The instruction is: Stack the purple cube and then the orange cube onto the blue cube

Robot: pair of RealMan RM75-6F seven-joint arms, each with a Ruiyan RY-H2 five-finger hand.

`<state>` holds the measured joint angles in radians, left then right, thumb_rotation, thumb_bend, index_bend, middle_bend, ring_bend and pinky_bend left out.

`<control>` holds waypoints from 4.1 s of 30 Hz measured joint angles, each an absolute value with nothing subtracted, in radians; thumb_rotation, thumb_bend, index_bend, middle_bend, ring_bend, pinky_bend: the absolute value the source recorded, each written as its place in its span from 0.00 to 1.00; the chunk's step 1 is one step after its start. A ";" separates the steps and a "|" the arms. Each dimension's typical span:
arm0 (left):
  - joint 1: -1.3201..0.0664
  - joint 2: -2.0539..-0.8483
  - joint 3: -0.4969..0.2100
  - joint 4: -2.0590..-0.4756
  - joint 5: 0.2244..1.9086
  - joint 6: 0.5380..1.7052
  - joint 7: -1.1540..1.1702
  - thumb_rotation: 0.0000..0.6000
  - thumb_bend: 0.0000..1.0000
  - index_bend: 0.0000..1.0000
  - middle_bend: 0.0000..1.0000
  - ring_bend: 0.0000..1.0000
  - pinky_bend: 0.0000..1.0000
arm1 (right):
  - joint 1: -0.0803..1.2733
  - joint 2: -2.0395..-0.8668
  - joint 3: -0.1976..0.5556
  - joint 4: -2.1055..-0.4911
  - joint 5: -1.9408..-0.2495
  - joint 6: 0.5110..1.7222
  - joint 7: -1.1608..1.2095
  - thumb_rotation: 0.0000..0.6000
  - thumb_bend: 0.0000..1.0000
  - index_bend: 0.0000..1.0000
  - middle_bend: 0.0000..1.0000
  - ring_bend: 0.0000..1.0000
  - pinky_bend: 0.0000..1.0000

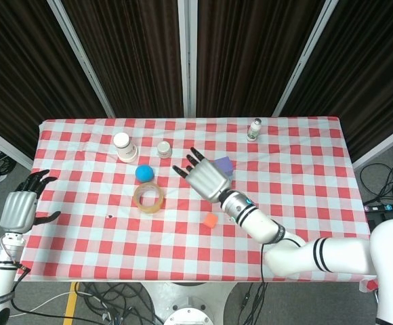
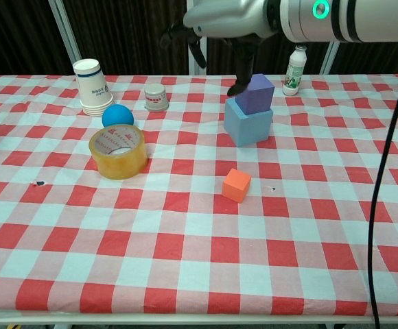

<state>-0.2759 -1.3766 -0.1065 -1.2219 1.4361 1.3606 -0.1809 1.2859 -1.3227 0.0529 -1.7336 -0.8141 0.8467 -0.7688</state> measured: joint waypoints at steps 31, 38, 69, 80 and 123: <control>-0.276 -1.392 -0.103 -1.195 1.428 1.347 -0.171 1.00 0.11 0.29 0.25 0.16 0.29 | 1.168 -1.401 -0.042 -1.519 -1.339 0.532 -0.287 1.00 0.11 0.19 0.38 0.09 0.00; -0.276 -1.396 -0.104 -1.187 1.421 1.340 -0.168 1.00 0.11 0.29 0.25 0.16 0.29 | 1.171 -1.437 -0.032 -1.462 -1.385 0.519 -0.241 1.00 0.11 0.19 0.38 0.09 0.00; -0.274 -1.411 -0.109 -1.148 1.397 1.312 -0.178 1.00 0.11 0.29 0.25 0.16 0.29 | 1.229 -1.487 -0.022 -1.318 -1.542 0.447 -0.017 1.00 0.13 0.21 0.36 0.09 0.00; -0.273 -1.418 -0.112 -1.127 1.389 1.304 -0.188 1.00 0.11 0.29 0.25 0.16 0.29 | 1.261 -1.508 -0.044 -1.277 -1.594 0.424 0.051 1.00 0.13 0.21 0.35 0.09 0.00; -0.272 -1.425 -0.115 -1.118 1.388 1.297 -0.210 1.00 0.11 0.29 0.24 0.16 0.29 | 1.285 -1.366 0.085 -1.376 -1.460 0.481 0.097 1.00 0.18 0.28 0.51 0.16 0.00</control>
